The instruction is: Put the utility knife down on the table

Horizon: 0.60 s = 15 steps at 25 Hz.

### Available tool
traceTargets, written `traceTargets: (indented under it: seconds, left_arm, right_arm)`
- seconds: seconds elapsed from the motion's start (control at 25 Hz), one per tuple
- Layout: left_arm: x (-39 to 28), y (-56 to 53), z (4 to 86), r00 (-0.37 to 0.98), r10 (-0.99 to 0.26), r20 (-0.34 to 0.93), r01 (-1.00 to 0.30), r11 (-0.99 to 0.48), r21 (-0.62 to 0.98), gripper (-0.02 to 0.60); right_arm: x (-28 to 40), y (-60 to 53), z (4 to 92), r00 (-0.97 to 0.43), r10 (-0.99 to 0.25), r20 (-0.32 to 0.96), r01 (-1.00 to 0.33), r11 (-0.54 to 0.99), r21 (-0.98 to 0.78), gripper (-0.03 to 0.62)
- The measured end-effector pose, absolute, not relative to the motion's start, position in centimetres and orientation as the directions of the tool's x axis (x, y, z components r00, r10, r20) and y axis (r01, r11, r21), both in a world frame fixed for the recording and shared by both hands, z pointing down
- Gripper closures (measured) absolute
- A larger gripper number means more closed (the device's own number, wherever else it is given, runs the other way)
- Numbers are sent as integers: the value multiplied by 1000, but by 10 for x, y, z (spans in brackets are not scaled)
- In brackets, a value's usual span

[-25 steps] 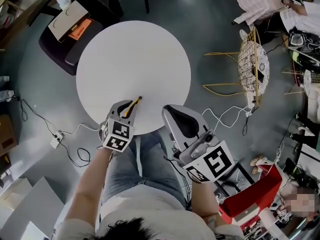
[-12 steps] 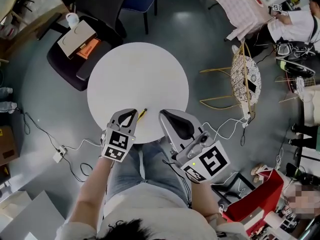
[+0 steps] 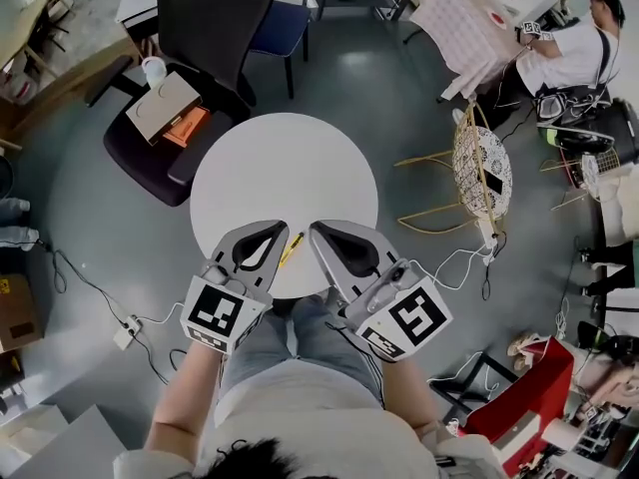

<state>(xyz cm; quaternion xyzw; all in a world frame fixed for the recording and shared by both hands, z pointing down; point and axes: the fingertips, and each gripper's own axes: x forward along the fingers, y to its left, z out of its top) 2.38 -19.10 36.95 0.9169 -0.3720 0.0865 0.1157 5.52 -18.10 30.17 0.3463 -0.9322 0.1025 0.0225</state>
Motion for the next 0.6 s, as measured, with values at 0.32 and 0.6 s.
traceTargets:
  seconds: [0.32, 0.6]
  left_arm:
    - [8, -171, 290, 756, -650, 76, -654, -745, 135, 572]
    - [-2, -155, 273, 777, -629, 30, -625, -766, 148, 572]
  right_arm:
    - [33, -172, 288, -766, -634, 105, -643, 753, -144, 586]
    - [20, -161, 283, -767, -631, 111, -640, 762, -92, 586]
